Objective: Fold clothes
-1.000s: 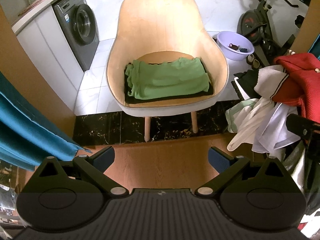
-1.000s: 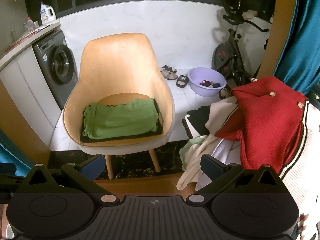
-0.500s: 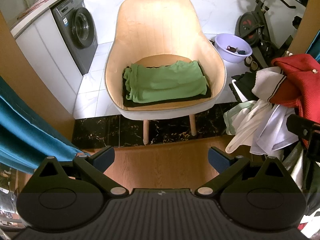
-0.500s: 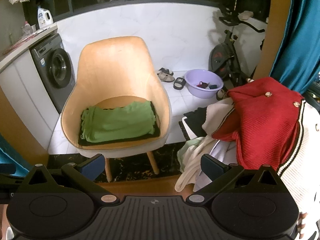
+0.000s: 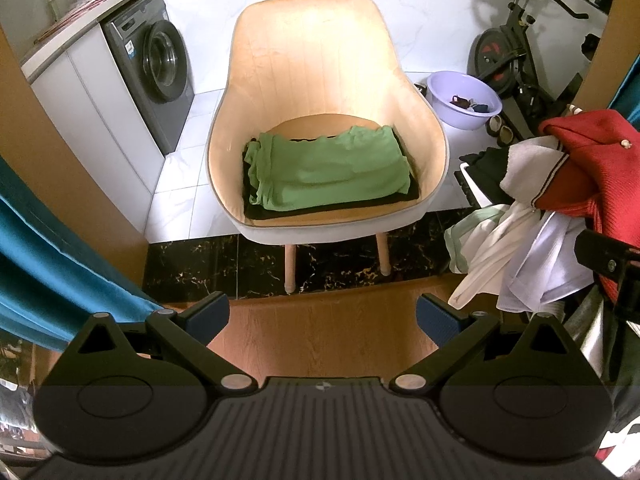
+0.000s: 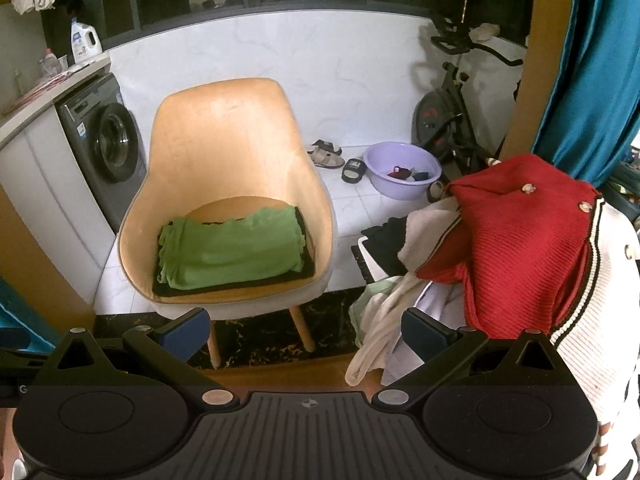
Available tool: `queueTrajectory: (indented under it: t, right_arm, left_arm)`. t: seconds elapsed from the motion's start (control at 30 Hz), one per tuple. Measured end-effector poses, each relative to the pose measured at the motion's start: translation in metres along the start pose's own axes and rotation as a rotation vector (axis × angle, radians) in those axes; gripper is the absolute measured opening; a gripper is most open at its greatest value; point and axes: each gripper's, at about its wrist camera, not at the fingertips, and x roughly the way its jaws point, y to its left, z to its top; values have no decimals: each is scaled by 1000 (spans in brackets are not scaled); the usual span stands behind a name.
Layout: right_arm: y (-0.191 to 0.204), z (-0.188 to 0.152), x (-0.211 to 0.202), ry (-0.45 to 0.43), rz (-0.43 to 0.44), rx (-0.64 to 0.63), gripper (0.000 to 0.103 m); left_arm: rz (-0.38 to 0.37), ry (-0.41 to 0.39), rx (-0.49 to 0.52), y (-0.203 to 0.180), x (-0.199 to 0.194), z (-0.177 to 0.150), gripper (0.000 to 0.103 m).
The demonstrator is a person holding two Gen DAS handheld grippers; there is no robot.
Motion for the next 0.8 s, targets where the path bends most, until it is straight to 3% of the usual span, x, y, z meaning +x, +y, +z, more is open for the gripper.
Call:
queueTrajectory:
  t: [0.8]
  right_arm:
    - [-5,1,-2,-11,6,4,102]
  left_arm:
    - [5,-37,10,-2,-4,-3,102]
